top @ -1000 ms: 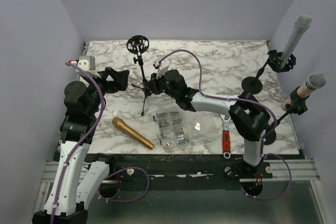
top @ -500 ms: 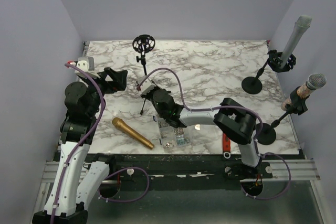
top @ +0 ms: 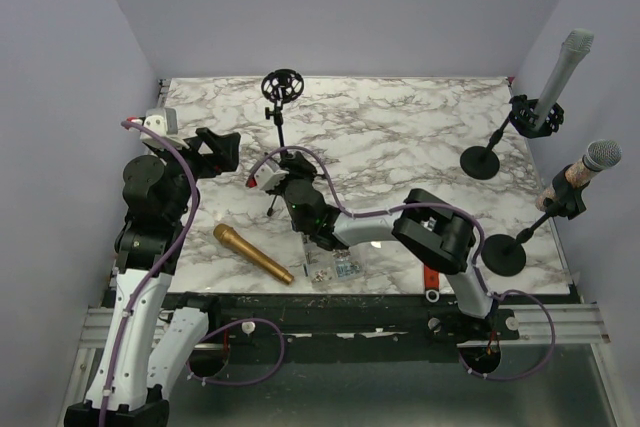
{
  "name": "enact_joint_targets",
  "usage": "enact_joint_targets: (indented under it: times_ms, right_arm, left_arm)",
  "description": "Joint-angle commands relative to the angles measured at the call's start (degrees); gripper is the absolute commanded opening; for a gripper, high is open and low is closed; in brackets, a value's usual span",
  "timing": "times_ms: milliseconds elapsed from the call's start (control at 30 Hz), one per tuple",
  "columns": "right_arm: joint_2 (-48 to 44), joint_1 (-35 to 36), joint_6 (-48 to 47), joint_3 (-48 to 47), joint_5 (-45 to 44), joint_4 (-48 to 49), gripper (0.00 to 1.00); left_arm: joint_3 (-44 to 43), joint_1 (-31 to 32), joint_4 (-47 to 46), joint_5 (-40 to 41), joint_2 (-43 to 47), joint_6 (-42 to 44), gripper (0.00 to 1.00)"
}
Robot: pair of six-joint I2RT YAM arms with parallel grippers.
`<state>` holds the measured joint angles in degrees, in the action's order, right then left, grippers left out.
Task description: Remove the microphone from the stand
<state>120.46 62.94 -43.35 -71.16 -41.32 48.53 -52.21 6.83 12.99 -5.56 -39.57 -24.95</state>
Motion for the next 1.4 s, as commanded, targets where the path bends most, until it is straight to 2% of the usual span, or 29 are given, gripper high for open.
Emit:
enact_joint_targets:
  times_ms: [0,67,167,333,467,533,667,833,1000,1133,1367]
  right_arm:
    - [-2.30,0.05,4.92,0.53,-2.84,-7.79,0.61]
    - [-5.17,0.02,8.41,1.04,-2.15,-10.79,0.71]
    - [-10.29,0.02,14.55,3.30,-0.96,-15.77,0.80]
    - [-21.07,0.04,25.26,11.74,1.80,-21.63,0.87]
    - [-28.83,-0.06,34.55,17.52,5.94,-27.20,0.90]
    - [-32.31,-0.41,39.70,19.44,8.85,-30.23,0.91]
    - [-37.70,-0.79,49.65,22.80,15.27,-34.02,0.93]
    - [-42.65,-0.88,58.00,23.84,17.85,-39.68,0.93]
    - [-47.28,-0.87,60.32,25.17,17.65,-41.12,0.95]
    - [-49.60,-0.90,60.43,25.44,17.31,-41.73,0.96]
    - [-52.16,-0.92,61.81,25.92,16.38,-43.18,0.97]
  left_arm:
    - [0.50,-0.64,-0.07,0.26,-0.19,-0.71,0.91]
    - [0.53,-0.85,-0.22,-0.18,-0.37,-0.87,0.91]
    - [0.61,-1.09,-0.31,-0.74,-0.70,-1.05,0.91]
    - [0.80,-1.21,-1.45,-3.83,-1.76,-1.21,0.93]
    - [1.00,-1.29,-5.61,-14.44,-4.72,-1.68,0.99]
    - [1.39,-1.42,-9.00,-21.90,-6.57,-3.18,0.99]
    - [0.11,-2.02,-13.81,-29.81,-11.46,-8.03,0.99]
    - [-5.62,-2.76,-9.45,-28.90,-19.42,-14.43,0.98]
    - [-9.56,-4.27,-9.81,-30.12,-25.19,-21.50,0.94]
    - [-13.72,-3.80,-6.29,-29.60,-30.06,-20.15,0.90]
    - [-12.65,-3.60,-4.91,-27.84,-33.73,-14.95,0.78]
